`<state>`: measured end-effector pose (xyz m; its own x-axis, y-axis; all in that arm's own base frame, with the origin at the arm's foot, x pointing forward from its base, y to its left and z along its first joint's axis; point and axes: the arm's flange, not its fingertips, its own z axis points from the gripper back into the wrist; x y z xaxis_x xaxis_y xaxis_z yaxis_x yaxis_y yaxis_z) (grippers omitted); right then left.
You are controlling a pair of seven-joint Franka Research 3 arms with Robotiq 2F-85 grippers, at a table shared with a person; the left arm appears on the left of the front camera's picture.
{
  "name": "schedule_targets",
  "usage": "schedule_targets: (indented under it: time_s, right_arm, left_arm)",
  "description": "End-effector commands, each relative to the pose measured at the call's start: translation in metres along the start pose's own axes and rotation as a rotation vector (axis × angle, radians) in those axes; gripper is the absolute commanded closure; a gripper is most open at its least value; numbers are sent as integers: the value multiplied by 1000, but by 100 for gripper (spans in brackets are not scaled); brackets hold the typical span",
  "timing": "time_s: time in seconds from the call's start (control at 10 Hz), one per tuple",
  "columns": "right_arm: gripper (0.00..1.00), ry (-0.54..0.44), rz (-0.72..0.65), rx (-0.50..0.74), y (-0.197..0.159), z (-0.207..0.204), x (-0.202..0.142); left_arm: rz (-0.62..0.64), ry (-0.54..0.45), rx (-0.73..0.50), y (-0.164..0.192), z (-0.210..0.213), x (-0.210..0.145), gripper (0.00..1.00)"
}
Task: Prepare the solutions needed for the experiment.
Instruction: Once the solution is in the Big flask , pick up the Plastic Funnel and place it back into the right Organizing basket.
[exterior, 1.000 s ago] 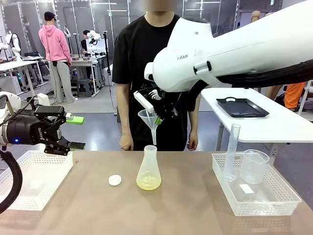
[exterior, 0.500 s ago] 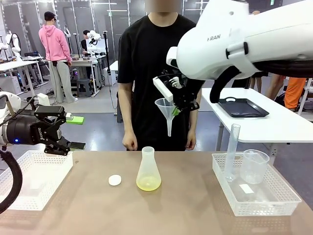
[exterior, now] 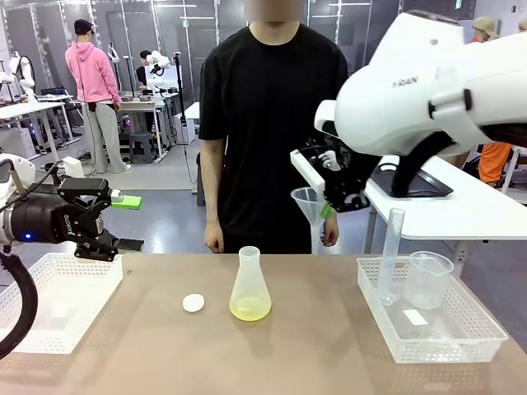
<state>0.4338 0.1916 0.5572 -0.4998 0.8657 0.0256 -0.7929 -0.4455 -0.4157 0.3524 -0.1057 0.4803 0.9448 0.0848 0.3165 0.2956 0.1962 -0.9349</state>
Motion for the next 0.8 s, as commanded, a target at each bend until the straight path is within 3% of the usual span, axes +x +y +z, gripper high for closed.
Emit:
schedule_targets:
  time_s: [0.0, 0.3, 0.7]
  right_arm:
    - [100, 35, -60, 61, 37, 7, -9]
    - [100, 41, -171, 150, 85, 1, -40]
    - [100, 52, -388, 168, 113, -10, -90]
  left_arm:
    - [1, -8, -21, -2, -2, 0, 0]
    - [1, -8, -21, -2, -2, 0, 0]
    - [1, -8, -21, -2, -2, 0, 0]
